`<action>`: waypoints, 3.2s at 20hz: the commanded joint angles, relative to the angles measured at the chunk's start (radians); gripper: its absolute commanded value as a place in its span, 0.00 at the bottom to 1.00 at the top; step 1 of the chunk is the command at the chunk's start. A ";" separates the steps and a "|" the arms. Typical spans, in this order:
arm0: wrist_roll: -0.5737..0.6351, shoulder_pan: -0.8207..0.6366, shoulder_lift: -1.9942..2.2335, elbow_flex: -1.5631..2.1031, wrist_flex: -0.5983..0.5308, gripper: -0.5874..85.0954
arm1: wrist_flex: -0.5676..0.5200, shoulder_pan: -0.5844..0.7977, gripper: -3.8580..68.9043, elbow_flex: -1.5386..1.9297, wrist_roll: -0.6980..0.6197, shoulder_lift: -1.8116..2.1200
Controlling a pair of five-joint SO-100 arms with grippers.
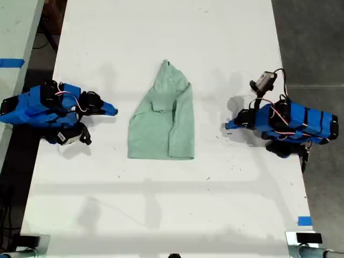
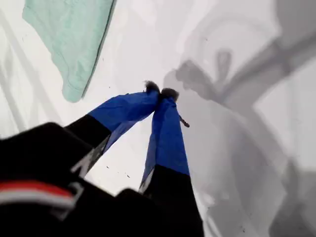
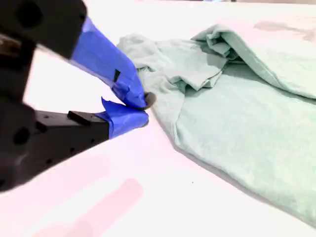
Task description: Fold t shirt
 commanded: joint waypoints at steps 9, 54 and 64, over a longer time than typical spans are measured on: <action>-0.077 0.161 -1.454 -0.795 -0.118 0.29 | -0.008 -0.008 0.08 0.044 0.009 0.015; 0.091 0.071 -1.071 -0.950 -0.124 0.00 | -0.005 0.002 0.08 0.041 0.006 0.015; 0.057 0.066 0.184 0.184 -0.261 0.00 | -0.005 0.000 0.08 0.041 0.012 0.015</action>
